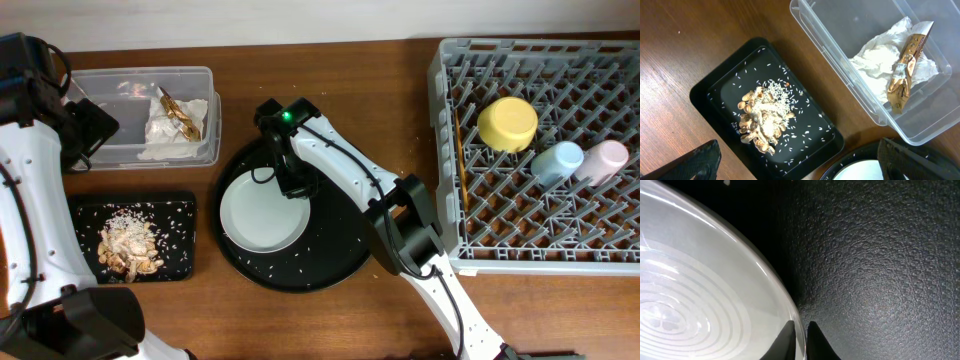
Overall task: Sort waste into correct bins and load items into the dishwasher rack
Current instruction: 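Grasp the white plate edge with the right gripper and lift it, then stand the white plate upright in the rack's left slots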
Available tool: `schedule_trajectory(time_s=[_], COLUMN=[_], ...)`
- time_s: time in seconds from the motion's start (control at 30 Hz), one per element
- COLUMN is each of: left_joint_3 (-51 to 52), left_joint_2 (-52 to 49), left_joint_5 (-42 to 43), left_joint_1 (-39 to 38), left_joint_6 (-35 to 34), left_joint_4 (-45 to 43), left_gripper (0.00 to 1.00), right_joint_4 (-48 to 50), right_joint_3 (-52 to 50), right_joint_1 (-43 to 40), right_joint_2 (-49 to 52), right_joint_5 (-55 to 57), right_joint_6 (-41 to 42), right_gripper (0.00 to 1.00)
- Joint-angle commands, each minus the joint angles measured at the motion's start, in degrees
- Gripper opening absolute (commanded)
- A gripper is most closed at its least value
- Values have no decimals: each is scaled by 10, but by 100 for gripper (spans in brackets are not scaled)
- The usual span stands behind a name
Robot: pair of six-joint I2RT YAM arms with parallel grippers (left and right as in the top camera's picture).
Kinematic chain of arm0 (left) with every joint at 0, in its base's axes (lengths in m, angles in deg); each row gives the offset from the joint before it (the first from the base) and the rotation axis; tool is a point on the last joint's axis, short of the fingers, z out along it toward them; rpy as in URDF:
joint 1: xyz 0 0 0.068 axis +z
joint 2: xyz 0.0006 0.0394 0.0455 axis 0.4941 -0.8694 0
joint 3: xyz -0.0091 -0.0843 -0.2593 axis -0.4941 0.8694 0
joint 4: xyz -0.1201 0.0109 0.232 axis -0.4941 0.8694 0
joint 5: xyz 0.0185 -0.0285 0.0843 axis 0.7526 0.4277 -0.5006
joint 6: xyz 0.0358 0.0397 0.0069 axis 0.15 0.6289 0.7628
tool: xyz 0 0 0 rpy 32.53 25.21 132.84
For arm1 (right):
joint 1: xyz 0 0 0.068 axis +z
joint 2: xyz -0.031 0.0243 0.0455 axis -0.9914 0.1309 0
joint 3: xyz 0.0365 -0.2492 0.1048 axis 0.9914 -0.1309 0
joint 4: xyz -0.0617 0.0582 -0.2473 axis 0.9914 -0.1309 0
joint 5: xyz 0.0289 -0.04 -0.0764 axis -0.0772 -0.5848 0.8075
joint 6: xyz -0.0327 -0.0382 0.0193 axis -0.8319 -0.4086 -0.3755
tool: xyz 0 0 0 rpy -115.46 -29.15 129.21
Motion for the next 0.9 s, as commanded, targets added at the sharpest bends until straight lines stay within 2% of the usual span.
schedule_trajectory(time_s=[0.0, 0.07, 0.13, 0.3, 0.4, 0.47, 0.57, 0.67, 0.8, 0.87], left_joint_3=[-4, -4, -4, -4, -4, -4, -4, -4, -4, -4], left_joint_2=[-1, -1, -1, -1, -1, -1, -1, -1, -1, -1], left_joint_5=[-4, -4, -4, -4, -4, -4, -4, -4, -4, -4], left_joint_1=[2, 2, 2, 2, 2, 2, 2, 2, 2, 2], left_joint_6=[-5, -5, -5, -5, -5, -5, -5, -5, -5, -5], left_joint_4=[0, 0, 0, 0, 0, 0, 0, 0, 0, 0], left_gripper=[99, 99, 99, 99, 100, 99, 99, 99, 99, 99], right_joint_4=[0, 16, 21, -38, -150, -149, -149, -142, -76, -63], right_joint_3=[-1, -18, -31, 37, 230, 293, 293, 293, 289, 275], right_joint_1=[4, 4, 4, -17, -90, -154, -236, -325, -423, -439], right_joint_2=[7, 7, 7, 3, 3, -49, -110, -116, -115, -115], right_joint_5=[1, 1, 1, 1, 28, 34, 198, 330, 329, 329], right_joint_6=[4, 4, 4, 3, -3, -44, -44, -42, -42, -42], right_gripper=[14, 17, 4, 4, 4, 4, 4, 4, 4, 4])
